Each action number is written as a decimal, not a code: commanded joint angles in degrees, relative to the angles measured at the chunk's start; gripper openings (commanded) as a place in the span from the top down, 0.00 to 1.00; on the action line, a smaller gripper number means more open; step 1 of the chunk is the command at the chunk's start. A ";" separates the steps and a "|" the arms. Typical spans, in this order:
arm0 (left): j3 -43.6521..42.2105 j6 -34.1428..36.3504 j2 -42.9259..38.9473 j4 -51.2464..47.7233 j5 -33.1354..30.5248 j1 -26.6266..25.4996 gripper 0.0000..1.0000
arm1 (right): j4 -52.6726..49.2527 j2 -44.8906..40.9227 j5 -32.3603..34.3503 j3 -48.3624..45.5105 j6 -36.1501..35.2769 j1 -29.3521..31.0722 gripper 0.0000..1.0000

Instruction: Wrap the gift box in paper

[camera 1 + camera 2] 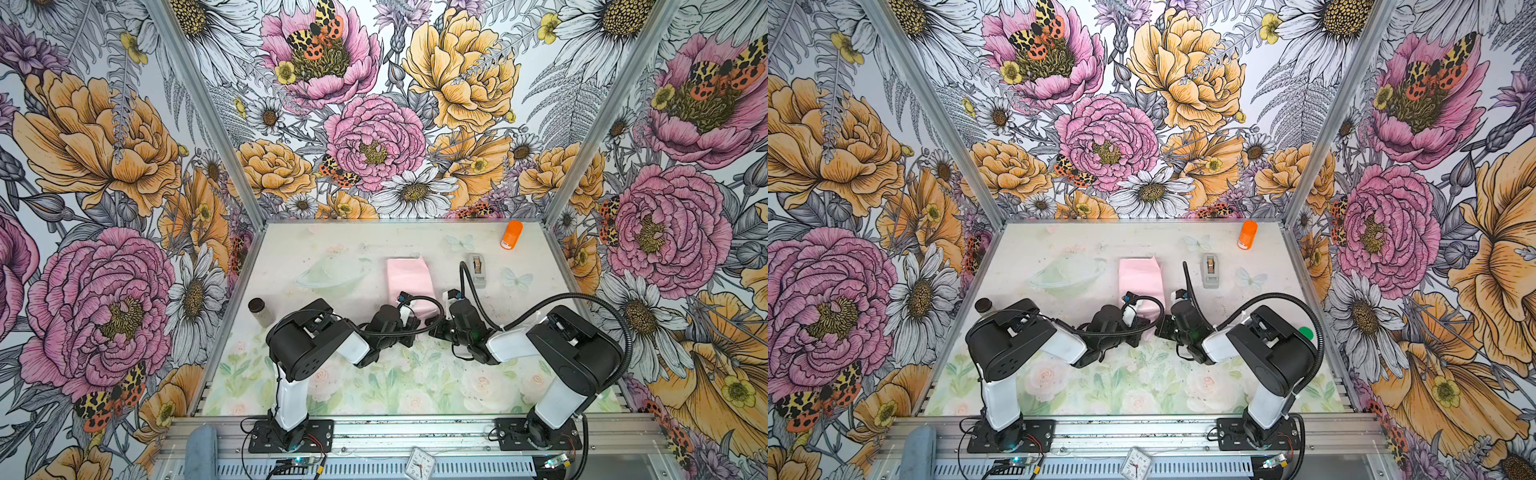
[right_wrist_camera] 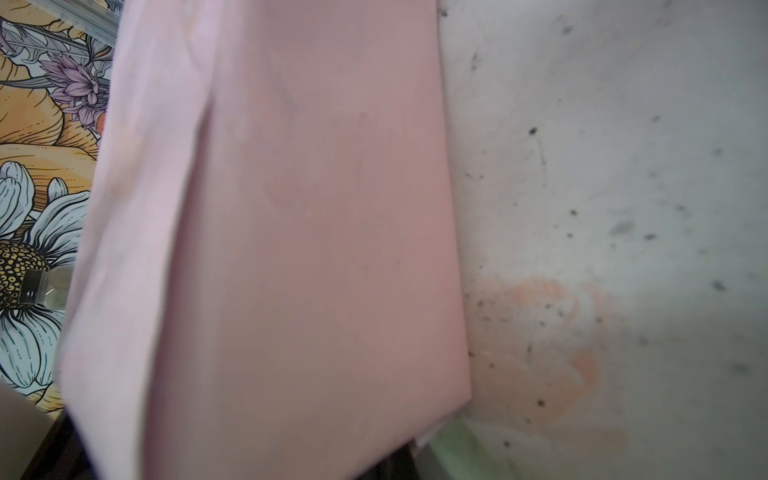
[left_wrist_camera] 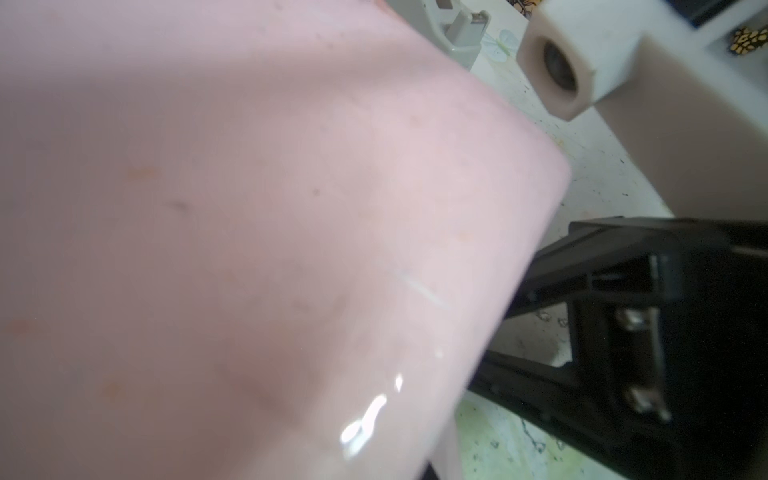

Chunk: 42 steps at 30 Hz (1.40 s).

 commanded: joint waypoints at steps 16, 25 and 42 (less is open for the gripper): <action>-0.49 -0.47 1.03 -4.34 -2.93 0.33 0.90 | -3.79 -4.17 2.68 0.20 -3.16 -0.26 1.00; -0.48 -0.36 0.99 -4.32 -2.69 0.33 0.90 | -3.08 -2.29 3.85 0.84 -3.34 -0.59 1.00; -0.52 -0.25 0.72 -4.36 -3.17 0.33 0.90 | -1.28 0.08 1.80 -1.08 -1.86 0.92 1.00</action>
